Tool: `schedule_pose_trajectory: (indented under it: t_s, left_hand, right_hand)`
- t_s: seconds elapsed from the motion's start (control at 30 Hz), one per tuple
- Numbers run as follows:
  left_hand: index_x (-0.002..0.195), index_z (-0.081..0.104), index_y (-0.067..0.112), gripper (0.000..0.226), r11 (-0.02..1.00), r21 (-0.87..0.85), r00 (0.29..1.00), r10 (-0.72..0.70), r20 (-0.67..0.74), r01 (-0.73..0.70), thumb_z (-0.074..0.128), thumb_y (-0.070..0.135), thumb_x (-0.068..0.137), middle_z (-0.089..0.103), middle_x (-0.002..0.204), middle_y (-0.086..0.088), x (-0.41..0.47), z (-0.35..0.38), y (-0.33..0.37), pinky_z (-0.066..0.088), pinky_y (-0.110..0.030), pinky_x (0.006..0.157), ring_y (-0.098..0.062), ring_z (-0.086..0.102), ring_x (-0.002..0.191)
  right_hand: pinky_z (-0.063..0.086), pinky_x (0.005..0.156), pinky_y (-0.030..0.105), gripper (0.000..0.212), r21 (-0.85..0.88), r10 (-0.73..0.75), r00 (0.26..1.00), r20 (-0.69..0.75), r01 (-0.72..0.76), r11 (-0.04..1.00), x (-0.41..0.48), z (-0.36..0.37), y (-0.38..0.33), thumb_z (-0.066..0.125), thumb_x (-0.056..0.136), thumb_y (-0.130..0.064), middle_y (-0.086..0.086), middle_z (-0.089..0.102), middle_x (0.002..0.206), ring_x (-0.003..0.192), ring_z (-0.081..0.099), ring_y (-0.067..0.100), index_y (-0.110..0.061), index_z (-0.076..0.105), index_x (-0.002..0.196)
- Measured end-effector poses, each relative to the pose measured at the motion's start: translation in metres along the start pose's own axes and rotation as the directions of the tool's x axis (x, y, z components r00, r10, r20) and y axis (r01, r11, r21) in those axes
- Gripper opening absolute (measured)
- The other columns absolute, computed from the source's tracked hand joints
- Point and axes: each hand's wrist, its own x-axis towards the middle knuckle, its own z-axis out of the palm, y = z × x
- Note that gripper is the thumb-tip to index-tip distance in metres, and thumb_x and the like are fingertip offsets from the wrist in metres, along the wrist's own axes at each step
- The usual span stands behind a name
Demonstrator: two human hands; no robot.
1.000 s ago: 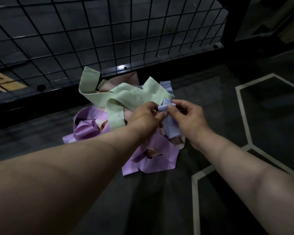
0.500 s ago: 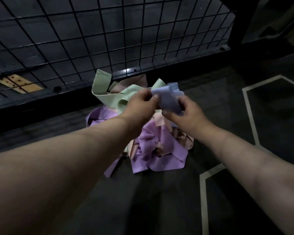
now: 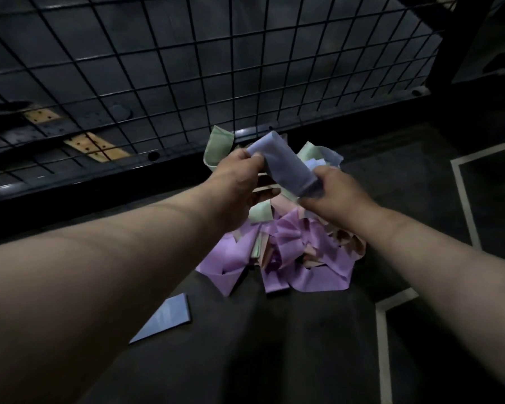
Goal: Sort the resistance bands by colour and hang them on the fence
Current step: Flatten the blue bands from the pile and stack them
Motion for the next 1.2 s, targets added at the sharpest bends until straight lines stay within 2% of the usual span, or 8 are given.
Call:
schedule_pose_trajectory:
  t_s: [0.1, 0.27, 0.47, 0.6, 0.7, 0.9, 1.07, 1.2]
  left_hand:
    - [0.124, 0.051, 0.003, 0.025, 0.995, -0.101, 0.994, -0.019, -0.104, 0.008, 0.04, 0.009, 0.103, 0.063, 0.098, -0.015, -0.001, -0.009, 0.004, 0.055, -0.027, 0.055, -0.021, 0.066, 0.067]
    - [0.114, 0.053, -0.006, 0.022, 0.989, -0.148, 0.952, -0.051, -0.303, 0.006, 0.044, 0.012, 0.104, 0.061, 0.073, -0.014, -0.005, -0.033, 0.013, 0.054, -0.024, 0.045, -0.015, 0.063, 0.041]
    - [0.12, 0.05, -0.011, 0.039, 0.982, -0.093, 0.968, -0.178, -0.176, 0.163, 0.042, 0.024, 0.105, 0.067, 0.1, -0.023, -0.018, -0.047, 0.006, 0.059, -0.029, 0.053, -0.022, 0.072, 0.066]
    - [0.122, 0.058, 0.004, 0.036, 0.959, -0.081, 0.962, -0.272, 0.017, 0.272, 0.054, 0.033, 0.101, 0.071, 0.106, -0.016, -0.026, -0.047, -0.002, 0.062, -0.036, 0.067, -0.028, 0.073, 0.086]
    - [0.125, 0.059, 0.01, 0.032, 0.976, 0.11, 0.975, -0.199, 0.1, 0.188, 0.065, 0.021, 0.095, 0.071, 0.108, -0.017, -0.032, -0.04, -0.006, 0.059, -0.032, 0.068, -0.027, 0.07, 0.083]
    - [0.09, 0.07, 0.013, 0.004, 0.93, 0.366, 0.993, 0.062, -0.102, -0.021, 0.069, 0.016, 0.092, 0.066, 0.072, 0.0, -0.027, -0.034, -0.01, 0.044, -0.014, 0.047, -0.002, 0.057, 0.051]
    - [0.102, 0.074, 0.011, 0.012, 0.942, 0.315, 0.98, 0.162, -0.112, -0.119, 0.067, 0.013, 0.093, 0.073, 0.085, 0.001, -0.025, -0.045, -0.005, 0.05, -0.015, 0.06, -0.004, 0.067, 0.075]
    - [0.104, 0.072, 0.009, 0.013, 0.948, 0.294, 0.985, 0.15, -0.085, -0.119, 0.063, 0.012, 0.095, 0.073, 0.093, -0.009, -0.025, -0.056, 0.008, 0.054, -0.033, 0.075, -0.023, 0.067, 0.085]
  right_hand:
    - [0.041, 0.089, 0.035, 0.032, -0.155, -0.034, 0.999, -0.014, 0.032, 0.987, 0.001, -0.002, -0.002, 0.07, 0.084, -0.035, 0.008, 0.066, 0.106, 0.108, 0.06, 0.033, -0.019, 0.057, 0.108]
    - [0.049, 0.091, 0.046, 0.051, 0.064, -0.105, 0.993, -0.044, 0.108, 0.992, -0.003, -0.005, -0.004, 0.061, 0.066, -0.072, -0.01, 0.066, 0.088, 0.098, 0.061, 0.027, -0.034, 0.055, 0.099]
    - [0.058, 0.084, 0.039, 0.035, 0.412, -0.253, 0.967, 0.002, 0.229, 0.882, -0.01, -0.015, -0.029, 0.077, 0.082, -0.039, -0.001, 0.068, 0.099, 0.093, 0.068, 0.013, -0.021, 0.064, 0.108]
    - [0.056, 0.089, 0.038, 0.03, 0.396, -0.344, 0.939, -0.013, 0.32, 0.86, -0.014, -0.01, -0.042, 0.074, 0.086, -0.032, -0.008, 0.068, 0.101, 0.097, 0.066, 0.008, -0.026, 0.061, 0.112]
    - [0.052, 0.09, 0.032, 0.032, 0.375, -0.433, 0.901, 0.026, 0.392, 0.84, -0.016, -0.008, -0.043, 0.072, 0.089, -0.024, -0.006, 0.065, 0.105, 0.101, 0.063, 0.008, -0.029, 0.057, 0.116]
    - [0.055, 0.081, 0.022, 0.053, 0.428, -0.385, 0.912, 0.141, 0.294, 0.855, -0.016, -0.006, -0.037, 0.082, 0.079, -0.027, -0.007, 0.065, 0.101, 0.094, 0.066, 0.004, -0.028, 0.052, 0.123]
    - [0.052, 0.076, 0.025, 0.046, 0.251, -0.255, 0.946, 0.198, 0.203, 0.946, -0.002, -0.007, -0.019, 0.083, 0.075, -0.037, -0.007, 0.066, 0.095, 0.088, 0.064, 0.006, -0.028, 0.058, 0.112]
    - [0.045, 0.068, 0.024, 0.034, 0.106, -0.194, 0.95, 0.243, 0.172, 0.979, -0.001, -0.007, -0.007, 0.078, 0.081, -0.04, -0.012, 0.062, 0.091, 0.085, 0.06, 0.007, -0.027, 0.06, 0.107]
